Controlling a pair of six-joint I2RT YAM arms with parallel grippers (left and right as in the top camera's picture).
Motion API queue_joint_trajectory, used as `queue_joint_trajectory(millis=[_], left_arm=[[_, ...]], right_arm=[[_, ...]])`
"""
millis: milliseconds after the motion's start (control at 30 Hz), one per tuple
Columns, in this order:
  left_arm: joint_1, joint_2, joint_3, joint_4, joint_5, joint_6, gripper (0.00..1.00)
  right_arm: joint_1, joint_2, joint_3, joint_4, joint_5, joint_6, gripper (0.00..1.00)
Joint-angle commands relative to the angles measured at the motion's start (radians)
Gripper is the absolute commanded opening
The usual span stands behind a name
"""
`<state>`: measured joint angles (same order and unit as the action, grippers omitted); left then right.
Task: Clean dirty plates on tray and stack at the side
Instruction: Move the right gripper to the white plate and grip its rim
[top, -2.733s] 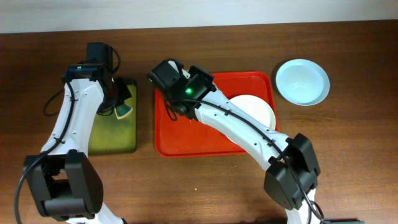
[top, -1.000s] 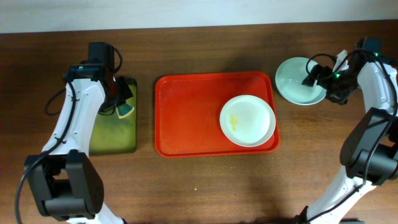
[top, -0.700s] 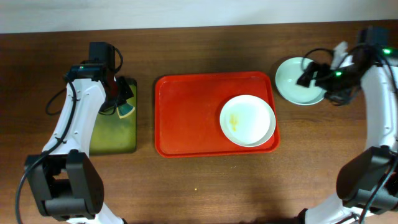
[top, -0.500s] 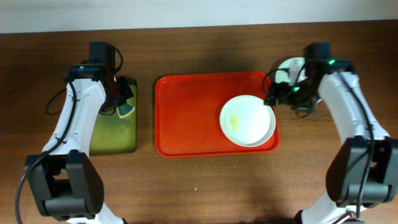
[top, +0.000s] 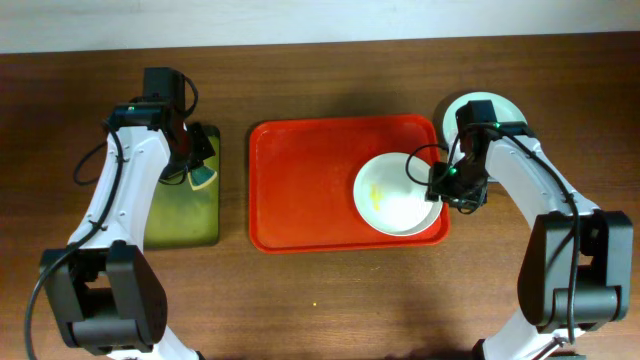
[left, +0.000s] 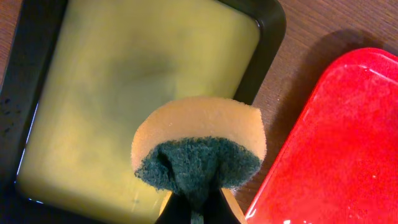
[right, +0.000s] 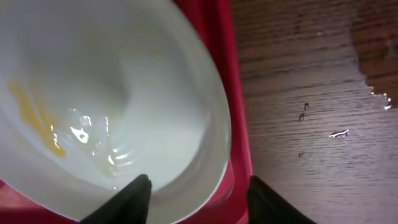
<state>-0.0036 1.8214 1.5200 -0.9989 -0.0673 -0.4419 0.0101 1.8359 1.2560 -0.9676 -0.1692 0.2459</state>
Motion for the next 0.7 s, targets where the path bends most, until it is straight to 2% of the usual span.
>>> queue_joint_trajectory(millis=[0,233,333,400,467,667], left_arm=[[-0.004,-0.021,-0.001,0.002,0.003,-0.013,0.00],[-0.005,-0.021,-0.001,0.003,0.003,-0.013,0.00],[-0.005,-0.021,-0.001,0.003,0.003,-0.013,0.00],[-0.005,-0.021,-0.001,0.003,0.003,-0.013,0.00],[-0.005,-0.021,-0.001,0.002,0.003,-0.013,0.00],[-0.005,-0.021,-0.001,0.014,0.003,-0.013,0.00]], right_arm=[[0.029,0.002,-0.047,0.023,0.024,0.108,0.47],[0.103,0.003,-0.091,0.119,0.008,0.126,0.46],[0.175,0.003,-0.091,0.200,-0.088,0.043,0.46],[0.209,0.003,-0.085,0.220,-0.032,0.043,0.46],[0.191,0.003,-0.046,0.193,0.060,0.069,0.46],[0.108,0.006,-0.022,0.301,0.027,0.069,0.46]])
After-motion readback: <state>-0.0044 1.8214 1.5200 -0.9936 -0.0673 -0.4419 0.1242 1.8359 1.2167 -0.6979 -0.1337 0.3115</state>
